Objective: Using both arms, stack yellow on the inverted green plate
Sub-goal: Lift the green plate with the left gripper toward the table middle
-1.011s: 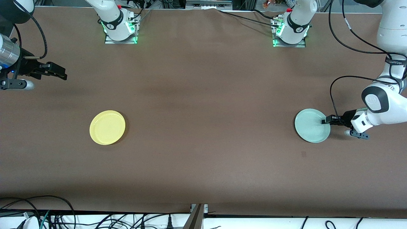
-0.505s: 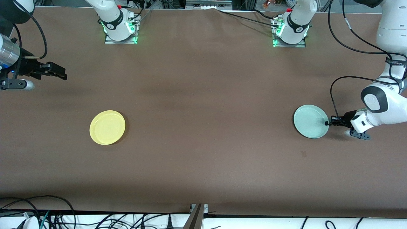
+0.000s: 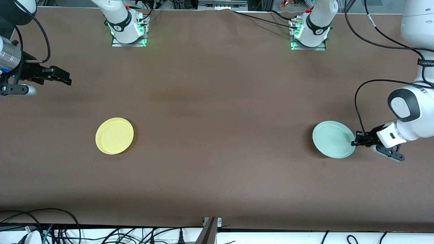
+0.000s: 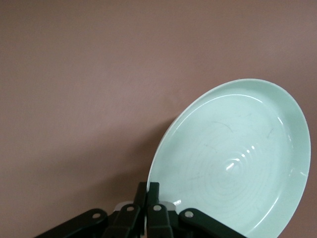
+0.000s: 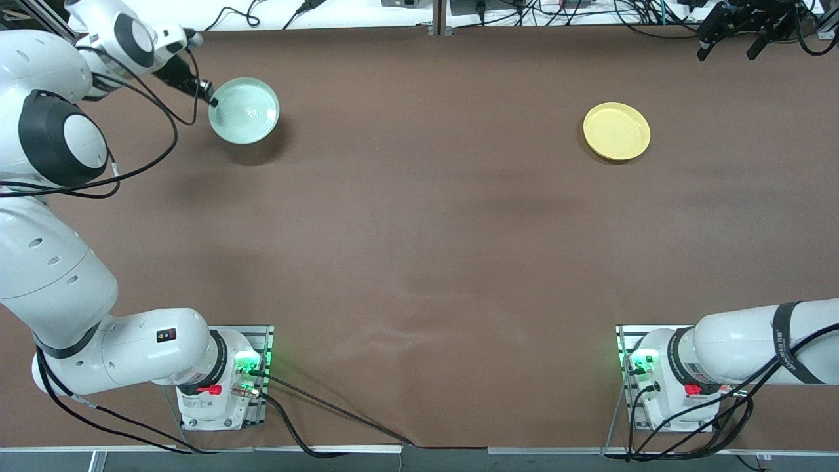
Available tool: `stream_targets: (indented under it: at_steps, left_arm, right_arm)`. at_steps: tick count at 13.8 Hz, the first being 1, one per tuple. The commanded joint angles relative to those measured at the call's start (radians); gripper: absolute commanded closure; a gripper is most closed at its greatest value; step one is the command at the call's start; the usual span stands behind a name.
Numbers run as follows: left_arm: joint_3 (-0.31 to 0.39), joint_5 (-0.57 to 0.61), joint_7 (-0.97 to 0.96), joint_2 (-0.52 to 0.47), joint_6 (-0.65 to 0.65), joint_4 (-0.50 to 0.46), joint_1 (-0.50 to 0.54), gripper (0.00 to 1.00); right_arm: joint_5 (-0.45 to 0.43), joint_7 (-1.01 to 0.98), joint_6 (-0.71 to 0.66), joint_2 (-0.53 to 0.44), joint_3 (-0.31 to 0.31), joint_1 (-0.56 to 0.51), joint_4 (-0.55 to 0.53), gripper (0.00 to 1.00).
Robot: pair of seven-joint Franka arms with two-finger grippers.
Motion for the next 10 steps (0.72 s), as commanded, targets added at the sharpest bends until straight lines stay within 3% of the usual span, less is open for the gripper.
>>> stream_targets:
  at_steps: [1,6,10]
  left_arm:
    - [0.003,0.106,-0.075,0.01,0.008,0.077,-0.095,1.0]
    - [0.003,0.369,-0.369,0.034,0.047,0.171,-0.33,1.0]
    - [0.003,0.658,-0.62,0.08,0.047,0.255,-0.499,1.0]
  right_arm:
    - [0.002,0.016,-0.015,0.002,-0.001,0.004,0.011,0.0]
    - [0.002,0.016,-0.015,0.002,-0.001,0.004,0.013,0.0]
    - [0.002,0.016,-0.015,0.004,-0.001,0.004,0.013,0.0]
